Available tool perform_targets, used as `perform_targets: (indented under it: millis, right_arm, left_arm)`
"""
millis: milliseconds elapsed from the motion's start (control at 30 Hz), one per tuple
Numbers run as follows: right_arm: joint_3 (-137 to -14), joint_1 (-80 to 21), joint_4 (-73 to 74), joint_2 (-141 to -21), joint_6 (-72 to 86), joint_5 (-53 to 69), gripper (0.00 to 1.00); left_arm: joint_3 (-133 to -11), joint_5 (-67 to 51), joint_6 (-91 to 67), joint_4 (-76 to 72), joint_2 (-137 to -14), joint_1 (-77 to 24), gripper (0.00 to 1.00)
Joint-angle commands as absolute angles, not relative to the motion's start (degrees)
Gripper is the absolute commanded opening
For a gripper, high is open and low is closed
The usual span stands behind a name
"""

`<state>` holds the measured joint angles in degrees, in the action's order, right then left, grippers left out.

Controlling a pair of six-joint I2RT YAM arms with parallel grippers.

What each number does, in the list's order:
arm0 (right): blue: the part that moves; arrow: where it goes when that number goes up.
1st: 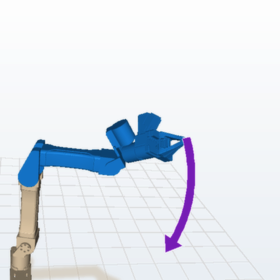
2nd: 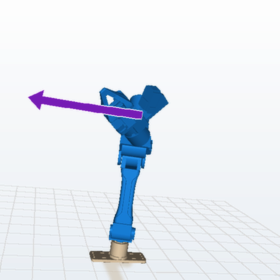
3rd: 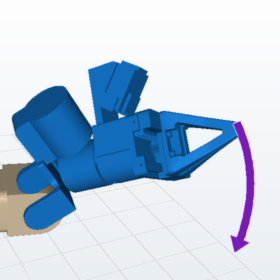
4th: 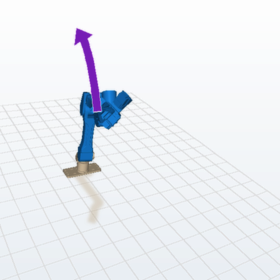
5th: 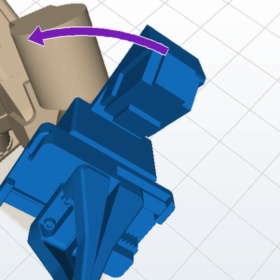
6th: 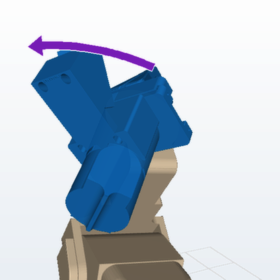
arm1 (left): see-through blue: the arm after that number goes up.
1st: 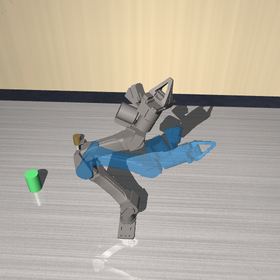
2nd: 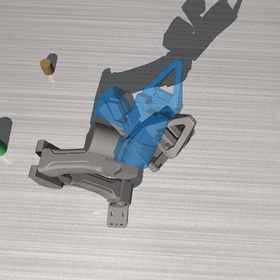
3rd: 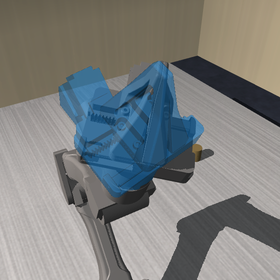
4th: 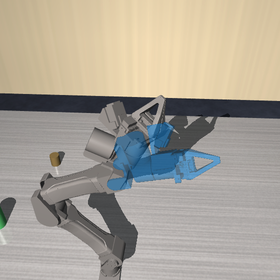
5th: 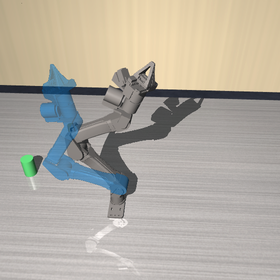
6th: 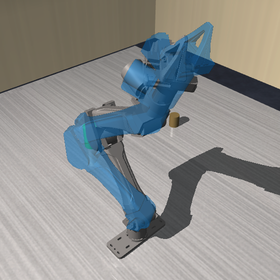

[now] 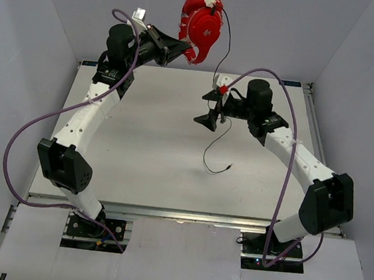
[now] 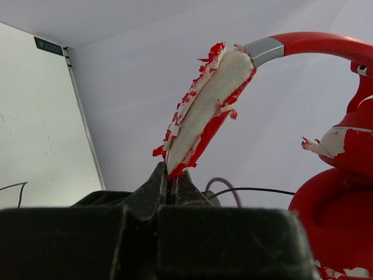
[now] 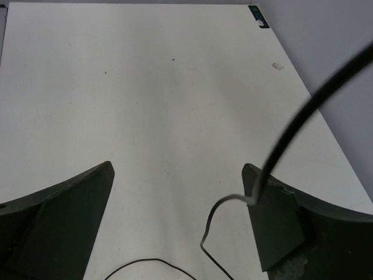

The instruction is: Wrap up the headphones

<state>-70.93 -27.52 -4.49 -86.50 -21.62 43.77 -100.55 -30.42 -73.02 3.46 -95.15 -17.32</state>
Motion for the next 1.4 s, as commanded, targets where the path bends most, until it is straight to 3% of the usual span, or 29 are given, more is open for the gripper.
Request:
perform_targets:
  millis: [0,33,100,167,200,267,400,500,600,700,900,1133,1367]
  right_arm:
    - [-74.1,-27.9,-5.6,-92.1,-25.9,42.7,0.75]
    - [-73.7,-27.9,-5.7,-92.4,-26.2,44.0,0.64]
    - [-71.2,-27.9,-7.2,-92.0,-25.6,47.9,0.50]
    - [-67.6,-28.0,-10.9,-89.7,-23.9,51.0,0.20]
    - [-65.0,-28.1,-11.9,-88.8,-23.2,52.7,0.13]
    - [-62.2,-28.4,-13.3,-86.5,-21.7,54.3,0.08]
    - [-60.2,-29.3,-9.6,-81.7,-22.1,54.0,0.08]
    - [-64.4,-32.7,7.5,-78.0,-34.9,44.9,0.08]
    - [-70.7,-38.1,25.9,-78.3,-43.2,26.1,0.08]
    - [-75.4,-41.8,38.7,-81.2,-48.5,9.1,0.08]
    - [-75.1,-44.1,37.5,-80.6,-56.7,-22.6,0.08]
    - [-82.3,-40.7,35.1,-82.4,-59.3,-24.9,0.08]
    - [-82.9,-32.7,29.3,-82.5,-60.8,-18.8,0.08]
  left_arm:
    - [-100.8,-30.5,-75.5,0.5,-88.8,-17.2,0.00]
    - [-100.7,-30.3,-75.9,0.5,-88.4,-17.2,0.00]
    - [-101.0,-29.1,-76.6,0.6,-87.8,-17.2,0.00]
    - [-101.2,-26.4,-77.3,1.7,-87.4,-17.2,0.00]
    - [-101.0,-23.8,-77.4,1.9,-87.0,-17.2,0.00]
    - [-100.2,-20.3,-77.7,2.0,-86.3,-17.1,0.00]
    - [-99.2,-16.8,-77.8,1.1,-87.2,-17.0,0.00]
    - [-108.2,-13.8,-69.4,10.8,-93.9,-17.0,0.00]
    - [-123.6,-8.8,-54.3,22.3,-101.9,-17.8,0.00]
    - [-127.5,-5.0,-42.3,28.9,-109.6,-19.3,0.00]
    - [-124.9,2.9,-24.0,35.4,-116.2,-25.4,0.00]
    - [-112.8,2.9,-8.5,35.9,-115.1,-32.6,0.00]
    - [-96.9,-13.5,-4.3,30.0,-105.9,-34.5,0.00]
